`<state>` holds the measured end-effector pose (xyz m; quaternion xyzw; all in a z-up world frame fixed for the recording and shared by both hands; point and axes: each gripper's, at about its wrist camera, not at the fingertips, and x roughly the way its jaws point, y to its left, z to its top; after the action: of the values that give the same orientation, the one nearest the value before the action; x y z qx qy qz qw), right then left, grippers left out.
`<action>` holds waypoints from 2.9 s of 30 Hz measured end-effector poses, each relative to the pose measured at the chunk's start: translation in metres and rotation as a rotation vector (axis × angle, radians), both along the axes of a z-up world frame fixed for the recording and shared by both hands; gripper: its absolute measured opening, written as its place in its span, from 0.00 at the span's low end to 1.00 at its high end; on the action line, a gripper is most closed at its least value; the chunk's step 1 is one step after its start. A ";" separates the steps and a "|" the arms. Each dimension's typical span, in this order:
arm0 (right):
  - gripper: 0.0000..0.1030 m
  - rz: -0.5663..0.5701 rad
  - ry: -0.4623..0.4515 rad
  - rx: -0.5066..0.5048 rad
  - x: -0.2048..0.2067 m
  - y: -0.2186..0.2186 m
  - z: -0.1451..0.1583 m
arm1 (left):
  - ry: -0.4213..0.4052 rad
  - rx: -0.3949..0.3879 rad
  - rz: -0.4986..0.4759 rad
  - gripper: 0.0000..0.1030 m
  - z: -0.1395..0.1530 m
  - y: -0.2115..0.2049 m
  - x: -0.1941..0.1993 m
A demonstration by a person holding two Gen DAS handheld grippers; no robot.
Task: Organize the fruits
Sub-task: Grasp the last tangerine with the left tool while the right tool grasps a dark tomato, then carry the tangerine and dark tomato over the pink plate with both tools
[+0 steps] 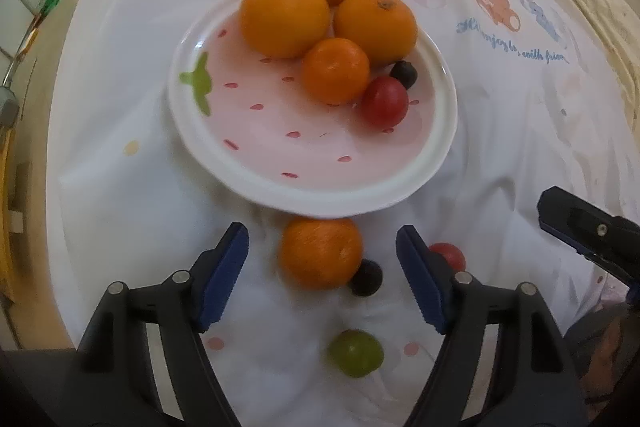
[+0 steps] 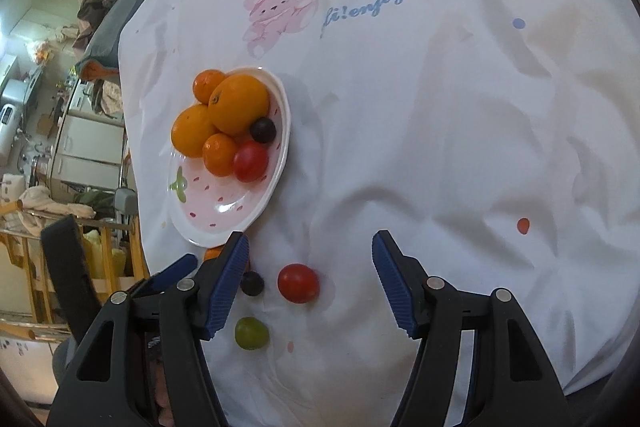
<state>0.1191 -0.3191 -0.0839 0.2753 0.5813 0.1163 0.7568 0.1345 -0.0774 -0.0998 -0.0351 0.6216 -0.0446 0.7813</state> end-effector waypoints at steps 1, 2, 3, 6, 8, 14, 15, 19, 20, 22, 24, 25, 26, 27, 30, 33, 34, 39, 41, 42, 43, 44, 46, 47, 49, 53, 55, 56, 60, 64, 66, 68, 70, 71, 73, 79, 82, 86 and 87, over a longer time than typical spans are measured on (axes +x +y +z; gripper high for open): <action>0.65 -0.003 0.000 0.000 0.000 -0.001 0.000 | -0.003 0.006 -0.002 0.68 -0.001 -0.002 0.000; 0.65 -0.005 0.001 0.002 0.000 -0.002 0.000 | -0.002 0.007 -0.004 0.67 -0.002 -0.002 0.000; 0.65 -0.006 0.003 0.006 0.000 -0.003 0.000 | 0.003 0.008 -0.006 0.67 -0.003 -0.002 0.001; 0.65 -0.004 0.004 0.008 0.001 -0.002 0.000 | 0.026 0.012 -0.002 0.61 -0.009 -0.001 0.001; 0.65 0.001 0.005 0.003 0.002 -0.001 0.000 | 0.045 0.027 0.011 0.61 -0.013 0.002 0.000; 0.65 0.010 0.008 -0.031 0.001 0.004 0.000 | 0.051 -0.023 0.038 0.39 -0.012 0.008 -0.002; 0.65 0.008 0.009 -0.031 0.000 0.003 0.000 | 0.051 -0.022 0.029 0.39 -0.011 0.006 -0.003; 0.65 0.000 0.002 -0.055 -0.002 0.001 0.002 | 0.046 -0.020 0.005 0.38 -0.010 0.000 -0.008; 0.65 -0.004 0.002 -0.057 -0.002 0.000 0.002 | 0.040 -0.026 0.002 0.38 -0.008 0.000 -0.010; 0.65 -0.015 0.005 -0.057 -0.003 -0.003 0.001 | 0.027 -0.033 -0.001 0.38 -0.004 0.001 -0.012; 0.65 -0.023 0.005 -0.053 -0.004 -0.005 0.002 | 0.020 -0.044 0.000 0.37 -0.001 0.002 -0.016; 0.65 -0.025 0.002 -0.053 -0.004 -0.006 0.002 | 0.015 -0.046 0.000 0.37 0.002 0.004 -0.017; 0.65 -0.026 -0.002 -0.055 -0.005 -0.007 0.003 | 0.005 -0.046 -0.003 0.37 0.006 0.008 -0.020; 0.65 -0.026 -0.004 -0.056 -0.005 -0.007 0.004 | -0.002 -0.050 -0.006 0.37 0.009 0.011 -0.023; 0.65 -0.028 -0.006 -0.051 -0.006 -0.007 0.004 | -0.017 -0.082 -0.004 0.37 0.023 0.020 -0.031; 0.65 -0.021 -0.005 -0.047 -0.006 -0.005 0.004 | -0.039 -0.105 0.005 0.37 0.041 0.033 -0.037; 0.65 -0.016 -0.006 -0.048 -0.006 -0.004 0.004 | -0.047 -0.107 0.010 0.37 0.047 0.037 -0.038; 0.65 0.015 -0.015 -0.046 -0.007 0.005 0.005 | -0.097 -0.072 0.049 0.37 0.071 0.062 -0.044; 0.65 0.040 -0.022 -0.051 -0.006 0.012 0.005 | -0.103 -0.060 0.072 0.37 0.073 0.073 -0.047; 0.65 0.052 -0.026 -0.055 -0.006 0.015 0.006 | -0.106 -0.061 0.083 0.37 0.073 0.075 -0.047; 0.65 0.067 -0.033 -0.055 -0.006 0.020 0.006 | -0.109 -0.062 0.095 0.37 0.071 0.076 -0.046; 0.65 0.079 -0.037 -0.049 -0.006 0.023 0.007 | -0.112 -0.063 0.107 0.37 0.070 0.077 -0.045; 0.65 0.112 -0.038 -0.020 -0.006 0.030 0.006 | -0.120 -0.059 0.118 0.37 0.069 0.078 -0.046; 0.65 0.136 -0.031 0.005 -0.006 0.035 0.005 | -0.123 -0.054 0.119 0.37 0.069 0.079 -0.047; 0.58 0.194 -0.002 0.052 -0.006 0.051 0.002 | -0.130 -0.044 0.119 0.37 0.069 0.077 -0.046; 0.42 0.282 0.059 0.065 -0.004 0.082 -0.007 | -0.147 -0.028 0.131 0.37 0.070 0.076 -0.043; 0.42 0.302 0.076 0.045 -0.003 0.095 -0.012 | -0.149 -0.031 0.146 0.37 0.071 0.079 -0.040; 0.42 0.307 0.090 0.018 -0.001 0.101 -0.016 | -0.154 -0.033 0.156 0.37 0.071 0.081 -0.039; 0.42 0.322 0.130 -0.082 0.005 0.125 -0.033 | -0.179 -0.030 0.198 0.37 0.075 0.090 -0.035; 0.30 0.367 0.104 -0.256 0.008 0.148 -0.038 | -0.176 -0.057 0.218 0.37 0.076 0.096 -0.033; 0.18 0.396 0.081 -0.324 0.007 0.157 -0.037 | -0.168 -0.066 0.216 0.37 0.075 0.096 -0.033; 0.18 0.423 0.069 -0.344 0.006 0.160 -0.037 | -0.170 -0.076 0.223 0.37 0.076 0.098 -0.033; 0.18 0.431 0.079 -0.314 0.008 0.156 -0.037 | -0.180 -0.074 0.242 0.37 0.078 0.101 -0.032; 0.17 0.435 0.082 -0.300 0.008 0.155 -0.037 | -0.183 -0.076 0.249 0.37 0.079 0.102 -0.031; 0.17 0.434 0.084 -0.273 0.009 0.149 -0.035 | -0.187 -0.078 0.264 0.37 0.080 0.104 -0.031; 0.17 0.387 0.050 -0.187 0.001 0.125 -0.016 | -0.191 -0.049 0.268 0.37 0.077 0.105 -0.033; 0.17 0.364 0.001 -0.136 -0.005 0.107 0.002 | -0.185 -0.028 0.277 0.37 0.074 0.108 -0.034; 0.17 0.331 -0.075 -0.113 -0.013 0.085 0.020 | -0.178 -0.006 0.278 0.37 0.070 0.108 -0.035; 0.17 0.321 -0.091 -0.109 -0.009 0.085 0.024 | -0.180 0.001 0.275 0.37 0.069 0.106 -0.035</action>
<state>0.1100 -0.2336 -0.0596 0.1321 0.5882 0.2163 0.7680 0.0997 0.0289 -0.0305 -0.1155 0.5386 0.0601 0.8324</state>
